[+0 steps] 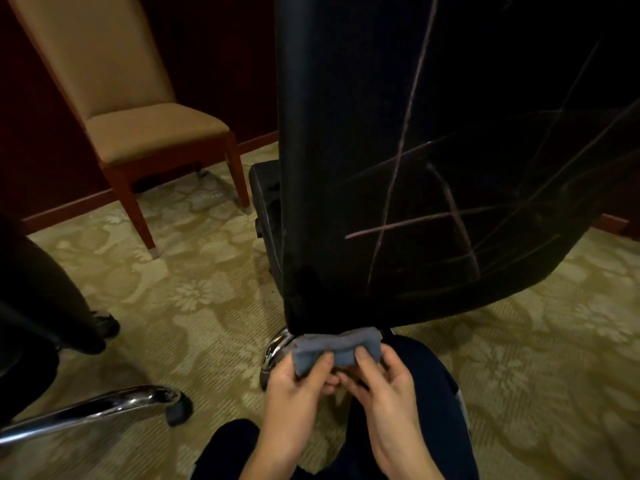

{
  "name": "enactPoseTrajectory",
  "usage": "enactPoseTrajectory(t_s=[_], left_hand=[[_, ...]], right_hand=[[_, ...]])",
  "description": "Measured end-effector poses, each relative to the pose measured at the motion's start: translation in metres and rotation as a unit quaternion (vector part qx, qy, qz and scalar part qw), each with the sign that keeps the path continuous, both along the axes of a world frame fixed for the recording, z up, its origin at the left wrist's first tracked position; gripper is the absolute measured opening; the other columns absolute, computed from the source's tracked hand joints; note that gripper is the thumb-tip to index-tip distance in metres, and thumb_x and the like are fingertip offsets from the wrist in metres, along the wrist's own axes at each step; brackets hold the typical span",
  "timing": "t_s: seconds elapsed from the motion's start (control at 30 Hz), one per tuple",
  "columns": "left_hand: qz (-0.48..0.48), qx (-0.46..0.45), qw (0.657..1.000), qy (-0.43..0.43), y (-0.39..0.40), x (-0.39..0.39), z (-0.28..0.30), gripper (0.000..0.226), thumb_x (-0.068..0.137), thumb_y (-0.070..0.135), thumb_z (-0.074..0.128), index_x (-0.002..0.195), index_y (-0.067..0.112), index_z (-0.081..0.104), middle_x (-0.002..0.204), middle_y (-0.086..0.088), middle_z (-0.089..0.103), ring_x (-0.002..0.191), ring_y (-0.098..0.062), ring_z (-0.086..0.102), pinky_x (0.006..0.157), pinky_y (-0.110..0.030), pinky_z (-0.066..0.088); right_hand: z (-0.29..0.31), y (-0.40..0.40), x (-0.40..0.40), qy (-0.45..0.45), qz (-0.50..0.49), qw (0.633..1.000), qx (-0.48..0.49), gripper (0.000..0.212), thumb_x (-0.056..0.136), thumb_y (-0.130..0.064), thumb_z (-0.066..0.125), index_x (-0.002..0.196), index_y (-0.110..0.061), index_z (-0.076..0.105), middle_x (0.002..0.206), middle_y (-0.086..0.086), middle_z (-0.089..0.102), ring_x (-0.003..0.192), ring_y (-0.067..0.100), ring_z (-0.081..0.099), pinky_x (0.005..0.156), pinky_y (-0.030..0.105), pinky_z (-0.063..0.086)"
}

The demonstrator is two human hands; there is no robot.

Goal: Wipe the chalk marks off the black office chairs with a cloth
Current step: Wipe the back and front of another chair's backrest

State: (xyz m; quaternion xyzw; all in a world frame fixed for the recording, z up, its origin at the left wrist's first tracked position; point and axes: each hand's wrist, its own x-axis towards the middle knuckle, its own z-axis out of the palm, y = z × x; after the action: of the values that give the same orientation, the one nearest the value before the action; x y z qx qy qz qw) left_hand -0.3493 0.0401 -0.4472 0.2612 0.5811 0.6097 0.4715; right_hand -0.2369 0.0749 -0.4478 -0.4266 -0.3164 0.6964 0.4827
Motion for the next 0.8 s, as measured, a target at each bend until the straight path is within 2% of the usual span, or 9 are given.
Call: enactPoseTrajectory(t_s=[0.1,0.2,0.33,0.57,0.7,0.8], left_hand=[[0.030,0.013,0.999,0.005,0.013,0.012,0.005,0.016,0.095,0.007,0.063,0.107,0.014,0.069,0.095,-0.005,0.077,0.088,-0.016,0.074,0.076,-0.027,0.056],[0.093,0.024,0.995,-0.030,0.026,0.019,0.012,0.013,0.096,0.007,0.063,0.105,0.011,0.070,0.096,-0.009,0.076,0.094,-0.021,0.074,0.084,-0.034,0.057],[0.195,0.015,0.977,-0.088,0.039,0.022,0.014,0.016,0.093,0.005,0.066,0.108,0.009,0.064,0.097,-0.013,0.074,0.089,-0.024,0.074,0.080,-0.036,0.059],[0.254,0.030,0.964,-0.070,0.050,0.025,0.023,0.010,0.093,0.001,0.064,0.100,0.008,0.064,0.092,-0.016,0.073,0.079,-0.023,0.073,0.075,-0.038,0.059],[0.272,0.094,0.957,-0.046,0.060,0.025,0.057,0.011,0.091,0.002,0.066,0.098,0.009,0.063,0.089,-0.015,0.072,0.075,-0.020,0.072,0.070,-0.037,0.058],[0.277,0.170,0.946,0.009,0.071,0.020,0.092,0.012,0.088,0.008,0.071,0.097,0.012,0.064,0.087,-0.014,0.072,0.073,-0.021,0.071,0.066,-0.037,0.057]], right_hand=[[0.008,0.008,-0.005,0.015,-0.034,0.999,-0.009,0.017,0.098,-0.010,0.055,0.110,-0.003,0.065,0.101,0.015,0.074,0.098,0.026,0.072,0.084,0.037,0.055],[0.014,0.016,-0.013,0.016,-0.050,0.998,-0.018,0.015,0.098,-0.008,0.058,0.106,0.000,0.066,0.098,0.016,0.074,0.097,0.028,0.072,0.084,0.036,0.056],[0.020,0.022,-0.023,-0.003,-0.094,0.995,-0.041,0.010,0.097,-0.007,0.058,0.099,-0.003,0.067,0.092,0.017,0.074,0.090,0.028,0.073,0.082,0.039,0.058],[0.037,0.029,-0.033,-0.070,-0.141,0.987,-0.030,0.006,0.096,-0.008,0.060,0.098,-0.012,0.064,0.091,0.011,0.073,0.081,0.021,0.073,0.067,0.029,0.057],[0.073,0.035,-0.036,-0.065,-0.167,0.983,0.030,0.015,0.094,-0.008,0.062,0.101,-0.021,0.058,0.091,0.003,0.071,0.079,0.013,0.072,0.067,0.025,0.055],[0.110,0.044,-0.040,-0.034,-0.187,0.976,0.103,0.023,0.092,-0.007,0.065,0.099,-0.025,0.052,0.085,0.002,0.072,0.074,0.007,0.072,0.058,0.019,0.054]])
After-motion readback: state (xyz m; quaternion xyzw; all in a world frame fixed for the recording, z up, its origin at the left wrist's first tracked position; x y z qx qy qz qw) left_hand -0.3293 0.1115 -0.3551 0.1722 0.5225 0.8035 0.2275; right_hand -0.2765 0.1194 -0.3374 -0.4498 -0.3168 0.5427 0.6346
